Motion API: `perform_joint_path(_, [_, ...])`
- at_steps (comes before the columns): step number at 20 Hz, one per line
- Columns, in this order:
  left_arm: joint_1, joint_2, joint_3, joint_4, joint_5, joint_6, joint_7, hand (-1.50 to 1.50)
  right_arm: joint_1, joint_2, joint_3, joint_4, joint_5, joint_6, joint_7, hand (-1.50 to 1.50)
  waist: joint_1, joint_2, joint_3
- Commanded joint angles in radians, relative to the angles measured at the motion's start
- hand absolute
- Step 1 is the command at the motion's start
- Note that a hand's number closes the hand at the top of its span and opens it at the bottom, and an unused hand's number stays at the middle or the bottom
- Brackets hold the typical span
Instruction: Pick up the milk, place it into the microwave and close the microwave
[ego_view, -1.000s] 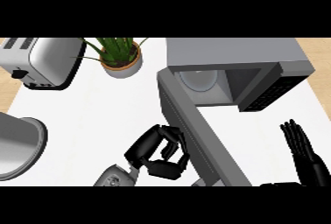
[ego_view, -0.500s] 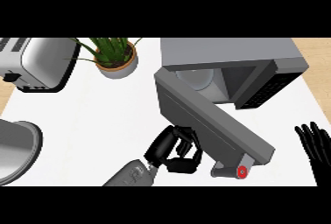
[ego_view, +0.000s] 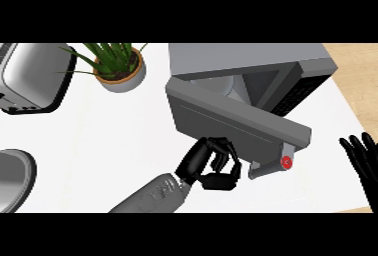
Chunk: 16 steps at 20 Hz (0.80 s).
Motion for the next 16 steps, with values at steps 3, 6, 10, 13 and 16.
perform_joint_path(3, [-0.081,-0.007,-0.024,-0.020,0.152,0.089,-0.055,1.50,-0.023,-0.046,0.004,-0.051,-0.059,0.048,0.060,-1.50,-0.034,0.009,-0.001])
perform_joint_path(6, [-0.115,-0.007,-0.002,-0.015,0.203,0.171,-0.058,1.50,-0.013,-0.064,0.002,-0.096,-0.068,0.054,0.082,-1.50,-0.063,0.008,-0.001])
perform_joint_path(10, [-0.163,-0.008,0.032,-0.002,0.280,0.262,-0.060,1.50,-0.057,-0.100,-0.023,-0.087,-0.077,0.057,0.099,-1.50,-0.070,0.018,0.000])
perform_joint_path(13, [-0.209,-0.008,0.047,0.030,0.317,0.308,-0.062,1.50,-0.069,-0.124,-0.053,-0.122,-0.106,0.051,0.121,-1.50,-0.096,0.017,-0.001])
perform_joint_path(16, [-0.253,-0.008,0.040,0.059,0.354,0.333,-0.055,-1.50,-0.109,-0.135,-0.065,-0.091,-0.126,0.049,0.131,-1.50,-0.100,0.029,0.002])
